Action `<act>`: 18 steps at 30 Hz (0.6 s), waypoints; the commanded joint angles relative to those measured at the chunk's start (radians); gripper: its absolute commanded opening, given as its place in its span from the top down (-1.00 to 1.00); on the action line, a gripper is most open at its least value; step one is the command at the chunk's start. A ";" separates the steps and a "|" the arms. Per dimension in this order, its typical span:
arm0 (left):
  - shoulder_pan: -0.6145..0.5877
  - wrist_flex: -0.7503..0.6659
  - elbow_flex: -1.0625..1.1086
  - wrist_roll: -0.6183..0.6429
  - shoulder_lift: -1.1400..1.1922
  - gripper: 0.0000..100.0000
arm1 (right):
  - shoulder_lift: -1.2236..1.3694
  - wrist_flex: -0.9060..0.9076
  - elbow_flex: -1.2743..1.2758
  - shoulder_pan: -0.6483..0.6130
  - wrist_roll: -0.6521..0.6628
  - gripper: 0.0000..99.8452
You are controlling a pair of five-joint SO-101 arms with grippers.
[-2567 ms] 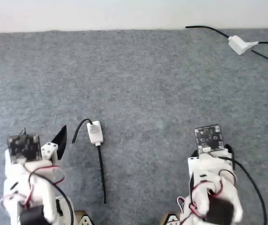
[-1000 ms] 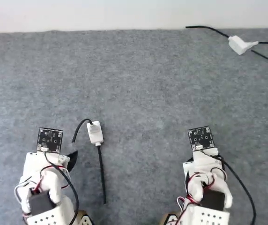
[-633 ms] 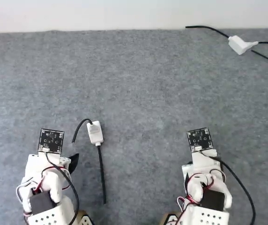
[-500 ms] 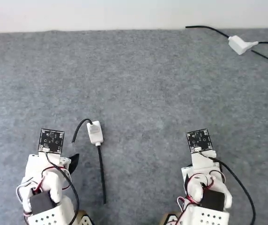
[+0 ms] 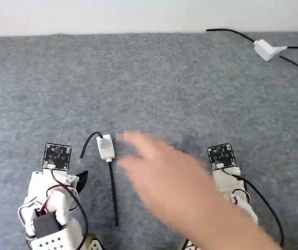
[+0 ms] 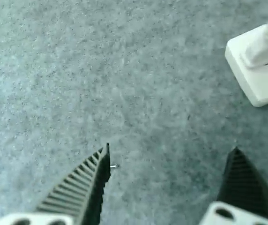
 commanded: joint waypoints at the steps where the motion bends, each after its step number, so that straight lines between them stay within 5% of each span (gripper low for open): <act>1: 0.005 -0.023 -0.012 -0.009 -0.018 0.25 | -0.012 0.007 0.017 -0.007 0.011 0.51; 18: 0.005 -0.025 -0.012 -0.009 -0.018 0.25 | -0.012 0.007 0.017 -0.007 0.011 0.51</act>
